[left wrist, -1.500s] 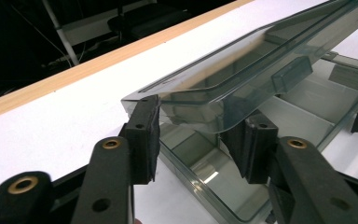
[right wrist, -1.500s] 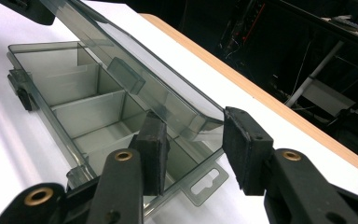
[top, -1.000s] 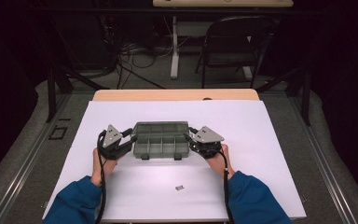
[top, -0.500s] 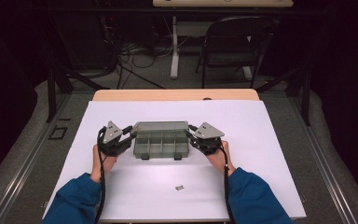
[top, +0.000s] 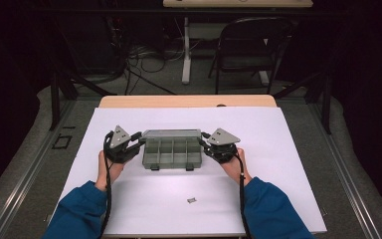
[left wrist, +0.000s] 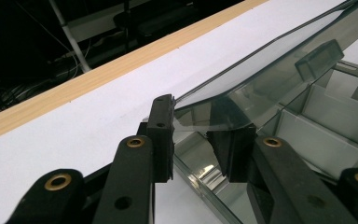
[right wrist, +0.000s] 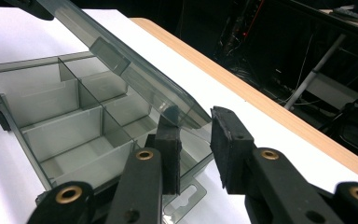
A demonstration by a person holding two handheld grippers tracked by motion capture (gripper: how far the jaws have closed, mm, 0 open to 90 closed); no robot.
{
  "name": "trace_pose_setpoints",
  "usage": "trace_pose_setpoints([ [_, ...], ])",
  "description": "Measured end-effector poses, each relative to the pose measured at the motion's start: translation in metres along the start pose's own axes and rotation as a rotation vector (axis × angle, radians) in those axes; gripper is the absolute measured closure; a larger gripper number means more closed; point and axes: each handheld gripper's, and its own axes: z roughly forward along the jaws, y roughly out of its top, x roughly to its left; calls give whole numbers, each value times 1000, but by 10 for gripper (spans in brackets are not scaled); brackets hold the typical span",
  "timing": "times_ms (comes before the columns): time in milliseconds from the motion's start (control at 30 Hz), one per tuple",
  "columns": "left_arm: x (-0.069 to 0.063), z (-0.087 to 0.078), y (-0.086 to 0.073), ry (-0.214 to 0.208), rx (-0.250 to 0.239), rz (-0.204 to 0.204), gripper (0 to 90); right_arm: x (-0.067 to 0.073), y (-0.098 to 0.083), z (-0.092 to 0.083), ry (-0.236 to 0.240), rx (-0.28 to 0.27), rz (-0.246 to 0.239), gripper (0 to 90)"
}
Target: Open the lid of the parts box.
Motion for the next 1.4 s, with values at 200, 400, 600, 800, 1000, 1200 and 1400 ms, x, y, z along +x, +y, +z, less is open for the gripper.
trace_pose_setpoints([
  [200,5,1,6,-11,9,-1,720,-5,4,2,14,10,11,730],
  [400,9,1,9,-24,20,-6,738,-9,7,3,35,28,21,729],
  [600,13,2,13,-29,33,-3,748,-17,13,6,55,50,60,743],
  [800,16,4,17,-30,37,-7,757,-23,19,11,53,65,59,750],
  [1000,19,5,20,-34,44,-15,773,-25,19,13,51,65,69,753],
  [1200,21,5,23,-44,50,-18,775,-27,21,14,56,69,73,754],
  [1400,24,6,26,-48,55,-22,777,-28,23,16,50,75,73,761],
])
